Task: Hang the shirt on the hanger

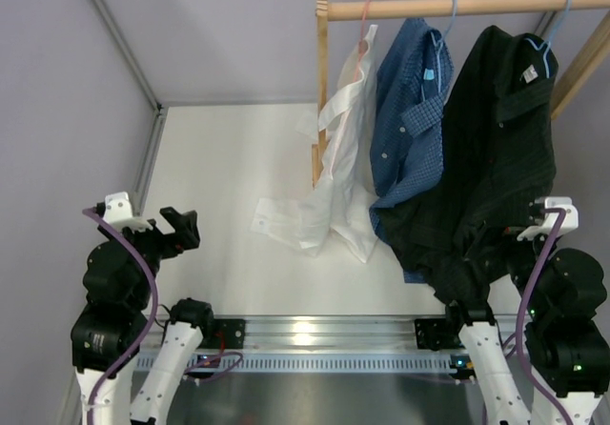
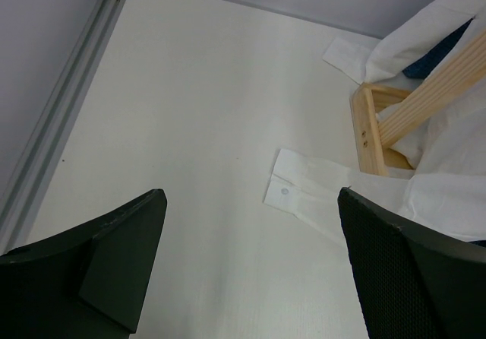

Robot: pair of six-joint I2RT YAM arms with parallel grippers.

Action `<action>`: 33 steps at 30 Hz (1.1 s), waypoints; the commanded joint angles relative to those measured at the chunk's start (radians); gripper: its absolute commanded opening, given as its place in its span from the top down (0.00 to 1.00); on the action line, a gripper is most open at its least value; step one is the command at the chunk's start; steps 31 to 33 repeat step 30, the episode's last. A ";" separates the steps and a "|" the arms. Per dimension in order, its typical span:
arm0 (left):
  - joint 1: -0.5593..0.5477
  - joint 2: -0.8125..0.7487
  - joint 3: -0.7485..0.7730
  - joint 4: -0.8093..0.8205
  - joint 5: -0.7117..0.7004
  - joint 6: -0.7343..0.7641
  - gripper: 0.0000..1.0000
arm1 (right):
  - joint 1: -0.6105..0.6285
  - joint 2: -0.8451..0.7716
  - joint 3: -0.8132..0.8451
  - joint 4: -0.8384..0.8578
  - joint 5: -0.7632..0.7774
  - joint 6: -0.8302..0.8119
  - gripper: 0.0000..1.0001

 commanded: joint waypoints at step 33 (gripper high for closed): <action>-0.006 0.014 -0.077 0.153 0.028 0.006 0.02 | 0.016 0.006 -0.051 0.123 -0.002 0.023 0.00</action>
